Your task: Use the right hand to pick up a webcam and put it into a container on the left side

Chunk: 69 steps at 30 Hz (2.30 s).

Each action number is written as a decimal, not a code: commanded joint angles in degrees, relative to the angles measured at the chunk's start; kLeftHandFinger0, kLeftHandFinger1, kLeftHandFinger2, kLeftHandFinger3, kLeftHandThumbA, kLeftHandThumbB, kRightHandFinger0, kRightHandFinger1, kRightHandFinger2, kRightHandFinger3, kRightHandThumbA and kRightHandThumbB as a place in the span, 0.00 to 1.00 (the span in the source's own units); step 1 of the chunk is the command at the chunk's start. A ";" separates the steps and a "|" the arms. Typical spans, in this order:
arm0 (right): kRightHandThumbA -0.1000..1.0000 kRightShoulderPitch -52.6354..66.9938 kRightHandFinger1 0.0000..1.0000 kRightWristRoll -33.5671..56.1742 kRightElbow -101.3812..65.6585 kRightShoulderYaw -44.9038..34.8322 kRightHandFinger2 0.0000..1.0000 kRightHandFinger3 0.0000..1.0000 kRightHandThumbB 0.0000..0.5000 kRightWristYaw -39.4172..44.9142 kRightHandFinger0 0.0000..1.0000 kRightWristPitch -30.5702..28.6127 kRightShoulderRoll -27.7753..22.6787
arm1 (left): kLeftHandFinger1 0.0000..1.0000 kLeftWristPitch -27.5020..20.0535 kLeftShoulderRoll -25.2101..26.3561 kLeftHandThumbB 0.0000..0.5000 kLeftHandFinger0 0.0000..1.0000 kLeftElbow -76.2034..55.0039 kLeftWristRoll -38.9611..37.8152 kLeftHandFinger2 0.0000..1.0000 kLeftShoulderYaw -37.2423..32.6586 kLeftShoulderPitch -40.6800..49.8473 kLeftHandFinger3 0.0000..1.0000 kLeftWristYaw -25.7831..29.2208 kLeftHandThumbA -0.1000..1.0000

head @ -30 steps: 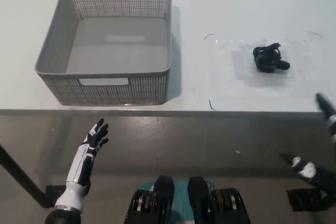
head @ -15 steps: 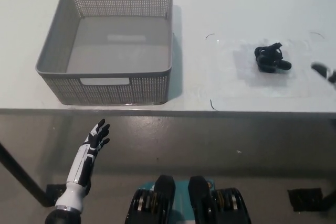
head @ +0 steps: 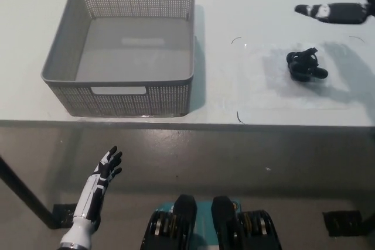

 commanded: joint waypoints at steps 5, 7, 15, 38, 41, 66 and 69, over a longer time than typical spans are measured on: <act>1.00 -12.12 1.00 -1.99 17.81 4.21 1.00 1.00 0.95 3.26 1.00 2.69 2.43 | 1.00 -1.36 0.78 1.00 1.00 -2.77 1.43 1.00 -0.78 -0.87 1.00 -0.46 1.00; 1.00 -12.67 1.00 -1.82 21.13 4.35 1.00 1.00 0.96 2.37 1.00 1.81 3.04 | 1.00 -0.77 0.85 1.00 1.00 -2.98 1.42 1.00 -0.79 -0.87 1.00 -0.57 1.00; 0.98 -11.37 1.00 -0.55 28.11 3.63 1.00 1.00 0.99 2.06 1.00 1.00 3.36 | 1.00 -1.39 0.83 1.00 1.00 -1.87 1.68 1.00 -1.14 -1.75 1.00 -0.88 1.00; 0.97 -9.31 1.00 4.02 37.87 0.14 1.00 1.00 0.98 1.91 1.00 -2.92 5.34 | 1.00 -1.66 1.25 1.00 1.00 0.11 4.26 1.00 -2.13 -3.84 1.00 0.10 1.00; 0.97 -10.04 1.00 3.85 40.32 0.36 1.00 1.00 0.98 1.27 1.00 -3.88 6.14 | 1.00 -1.81 1.35 1.00 1.00 0.24 4.69 1.00 -2.29 -4.08 1.00 0.21 1.00; 0.84 -15.65 1.00 -0.43 56.59 7.83 1.00 1.00 0.95 -4.59 1.00 -7.85 14.18 | 1.00 -1.42 1.82 1.00 1.00 -0.15 5.17 1.00 -2.21 -6.62 1.00 0.28 1.00; 0.80 -16.19 1.00 -2.43 58.58 10.33 1.00 1.00 0.94 -4.44 1.00 -7.41 14.31 | 1.00 -1.13 1.82 1.00 1.00 -0.26 4.64 1.00 -2.12 -6.85 1.00 -0.03 1.00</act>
